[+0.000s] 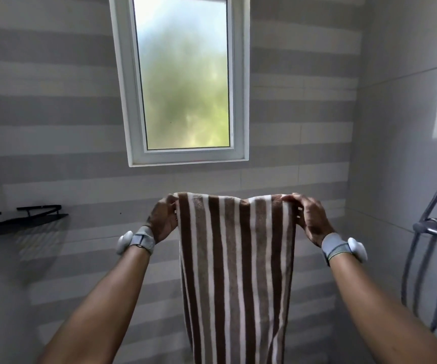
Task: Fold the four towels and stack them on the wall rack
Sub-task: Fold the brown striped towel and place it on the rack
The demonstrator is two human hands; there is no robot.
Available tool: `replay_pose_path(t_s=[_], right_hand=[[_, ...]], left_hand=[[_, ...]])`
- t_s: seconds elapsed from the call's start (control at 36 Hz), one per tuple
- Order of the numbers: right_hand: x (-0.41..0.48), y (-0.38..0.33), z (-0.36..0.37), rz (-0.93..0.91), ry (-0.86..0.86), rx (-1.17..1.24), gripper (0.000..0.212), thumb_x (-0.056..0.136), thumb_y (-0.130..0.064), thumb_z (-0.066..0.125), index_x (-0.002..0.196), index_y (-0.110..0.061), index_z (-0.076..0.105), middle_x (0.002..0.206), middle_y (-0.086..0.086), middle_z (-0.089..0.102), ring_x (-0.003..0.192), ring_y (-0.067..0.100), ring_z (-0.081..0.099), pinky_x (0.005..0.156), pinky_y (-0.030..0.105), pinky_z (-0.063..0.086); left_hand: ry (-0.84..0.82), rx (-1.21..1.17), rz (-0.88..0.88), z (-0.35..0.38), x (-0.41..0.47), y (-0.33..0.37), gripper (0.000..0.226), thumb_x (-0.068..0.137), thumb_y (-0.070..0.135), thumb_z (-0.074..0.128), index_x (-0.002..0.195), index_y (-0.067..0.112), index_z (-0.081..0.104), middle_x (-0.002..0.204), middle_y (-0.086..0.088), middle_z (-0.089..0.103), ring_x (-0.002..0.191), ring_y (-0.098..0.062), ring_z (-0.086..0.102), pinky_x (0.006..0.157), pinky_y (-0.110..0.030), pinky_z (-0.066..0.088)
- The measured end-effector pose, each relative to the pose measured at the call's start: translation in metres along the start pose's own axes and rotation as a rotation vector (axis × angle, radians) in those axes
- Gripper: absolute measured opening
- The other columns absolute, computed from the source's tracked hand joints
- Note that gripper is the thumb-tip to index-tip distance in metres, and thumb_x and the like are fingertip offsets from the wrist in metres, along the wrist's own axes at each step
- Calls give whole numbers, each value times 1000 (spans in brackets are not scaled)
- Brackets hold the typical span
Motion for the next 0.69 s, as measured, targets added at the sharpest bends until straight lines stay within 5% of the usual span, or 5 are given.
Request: replay_pose_path(t_s=[0.14,0.28,0.53,0.61,0.69], right_hand=[[10,7,-5,-133,38,-157,26,94,4,55,93,-17,69,84,-2,71,74,8,62,69,22,48],[13,7,-7,-100,-51,-115,36,96,2,56,121,-21,65,97,13,71,83,18,67,84,33,57],[8,8,-3,-141,-46,-135,25,91,6,61,98,-16,71,93,4,74,84,16,65,84,40,52],[7,8,-1,-142,-51,-129,26,89,8,63,105,-10,69,96,6,74,88,14,67,89,33,54],[7,7,1,-168,-55,-158,27,86,9,66,110,-3,68,100,9,75,91,11,69,87,19,54]], left_hand=[[95,207,158,-9,8,0,16,93,11,61,105,3,69,97,-15,69,88,-26,61,77,-31,52],[197,273,191,-6,8,8,13,96,16,61,91,15,73,87,-1,73,83,-16,63,82,-30,50],[171,332,163,-16,2,14,9,89,6,68,98,6,70,91,-13,72,79,-24,66,75,-32,58],[189,369,107,-19,1,13,11,84,-2,70,92,5,68,77,-6,73,72,-21,67,61,-25,57],[336,441,112,-21,2,13,29,78,-1,77,96,8,57,82,-5,66,79,-21,63,76,-32,55]])
Point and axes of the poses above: each hand's wrist, its own x-axis towards the middle knuckle, its own z-axis out of the palm, y = z × x, the point moved 1 cm from there along x, towards the middle knuckle
